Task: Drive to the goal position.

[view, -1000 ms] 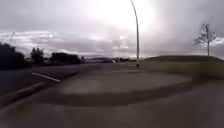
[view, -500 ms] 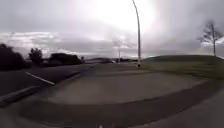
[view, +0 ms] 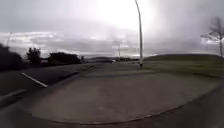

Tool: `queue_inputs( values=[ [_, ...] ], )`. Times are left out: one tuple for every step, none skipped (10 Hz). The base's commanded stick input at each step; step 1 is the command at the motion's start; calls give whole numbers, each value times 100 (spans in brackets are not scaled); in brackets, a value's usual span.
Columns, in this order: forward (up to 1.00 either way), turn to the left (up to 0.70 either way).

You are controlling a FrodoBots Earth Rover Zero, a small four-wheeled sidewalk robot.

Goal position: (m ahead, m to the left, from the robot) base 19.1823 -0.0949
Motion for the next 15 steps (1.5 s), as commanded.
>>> queue_inputs(
  values=[
    [100,0],
    [100,0],
    [100,0],
    [100,0],
    [100,0],
    [100,0],
    [100,0],
    [100,0],
    [100,0],
    [100,0],
    [100,0],
    [100,0],
    [100,0],
    [100,0],
    [100,0]
  ],
)
